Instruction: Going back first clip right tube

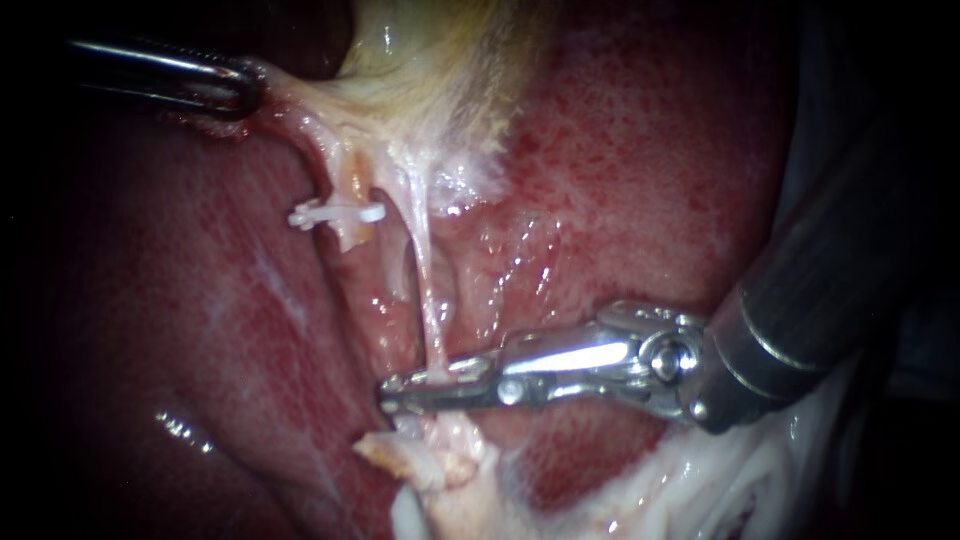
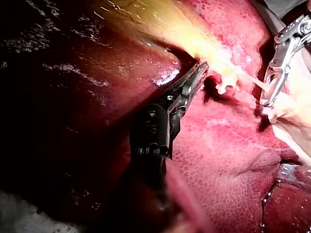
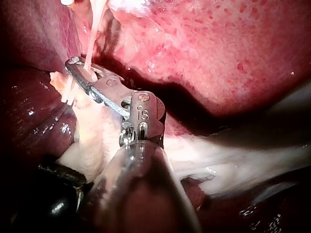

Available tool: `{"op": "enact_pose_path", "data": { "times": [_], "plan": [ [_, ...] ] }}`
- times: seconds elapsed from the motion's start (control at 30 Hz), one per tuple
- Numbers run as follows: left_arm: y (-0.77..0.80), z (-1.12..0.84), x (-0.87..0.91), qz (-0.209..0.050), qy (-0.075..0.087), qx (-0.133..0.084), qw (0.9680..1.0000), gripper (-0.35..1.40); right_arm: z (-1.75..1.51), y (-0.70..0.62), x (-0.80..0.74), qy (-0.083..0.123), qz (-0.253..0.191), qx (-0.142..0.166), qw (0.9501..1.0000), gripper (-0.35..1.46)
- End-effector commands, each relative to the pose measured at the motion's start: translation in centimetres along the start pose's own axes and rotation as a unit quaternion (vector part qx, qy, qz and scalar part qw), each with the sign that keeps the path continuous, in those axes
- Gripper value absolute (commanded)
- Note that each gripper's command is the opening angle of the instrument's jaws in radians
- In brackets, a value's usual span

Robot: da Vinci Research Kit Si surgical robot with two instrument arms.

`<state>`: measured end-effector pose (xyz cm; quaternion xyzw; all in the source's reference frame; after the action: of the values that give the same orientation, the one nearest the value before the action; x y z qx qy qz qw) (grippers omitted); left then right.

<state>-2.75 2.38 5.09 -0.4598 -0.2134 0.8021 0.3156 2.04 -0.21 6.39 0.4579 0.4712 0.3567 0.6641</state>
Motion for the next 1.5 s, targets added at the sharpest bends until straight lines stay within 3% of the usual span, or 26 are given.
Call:
{"op": "enact_pose_path", "data": {
  "times": [0.03,0.1,0.13,0.17,0.27,0.4,0.57,0.73,0.87,0.93,1.0,1.2,1.27,1.47,1.5],
  "plan": [
    [0.0,0.0,0.0,0.0,0.0,0.0,1.0,-0.35,0.0,0.0,0.0,0.0,0.0,0.0,1.0,-0.35],
    [0.0,0.0,0.0,0.0,0.0,0.0,1.0,-0.35,0.03,0.0,0.01,0.0,-0.023,0.001,0.9997,-0.08],
    [0.0,0.0,0.0,0.0,0.0,0.0,1.0,-0.35,0.05,0.0,0.02,0.001,-0.041,0.0,0.9992,0.21],
    [0.0,0.0,0.0,0.0,0.0,0.0,1.0,-0.35,0.07,0.01,0.03,0.003,-0.05,-0.003,0.9987,0.33],
    [0.0,-0.01,0.0,0.0,0.0,0.0,1.0,-0.35,0.13,0.07,0.06,0.019,-0.08,-0.027,0.9963,0.48],
    [0.0,-0.01,-0.01,0.0,0.0,0.0,1.0,-0.35,0.09,0.13,0.05,0.022,-0.126,-0.041,0.9909,0.49],
    [0.0,-0.01,-0.01,0.0,0.0,0.0,1.0,-0.35,-0.07,0.24,0.02,-0.003,-0.184,-0.076,0.98,0.49],
    [0.0,-0.01,-0.01,0.0,0.0,0.0,1.0,-0.35,-0.27,0.26,0.01,-0.003,-0.204,-0.078,0.9759,0.49],
    [-0.01,-0.01,-0.01,0.0,0.0,0.0,1.0,-0.35,-0.46,0.16,0.03,-0.007,-0.23,-0.072,0.9704,0.5],
    [-0.01,-0.02,-0.02,0.0,0.0,-0.001,1.0,-0.35,-0.59,0.07,0.05,-0.011,-0.254,-0.068,0.9646,0.5],
    [-0.01,-0.02,-0.02,0.0,0.0,-0.001,1.0,-0.35,-0.72,0.0,0.08,-0.015,-0.278,-0.068,0.958,0.5],
    [-0.01,-0.03,-0.02,0.0,0.0,-0.001,1.0,-0.35,-1.18,-0.25,0.13,-0.038,-0.351,-0.089,0.9315,0.5],
    [-0.01,-0.02,-0.02,0.0,0.0,-0.001,1.0,-0.35,-1.3,-0.29,0.14,-0.039,-0.362,-0.095,0.9264,0.5],
    [-0.01,-0.01,-0.01,0.0,0.0,0.0,1.0,-0.35,-1.61,-0.36,0.17,-0.038,-0.375,-0.111,0.9195,0.5],
    [-0.01,-0.01,-0.01,0.0,0.0,0.0,1.0,-0.35,-1.64,-0.36,0.18,-0.038,-0.374,-0.11,0.9202,0.5]
  ]
}}
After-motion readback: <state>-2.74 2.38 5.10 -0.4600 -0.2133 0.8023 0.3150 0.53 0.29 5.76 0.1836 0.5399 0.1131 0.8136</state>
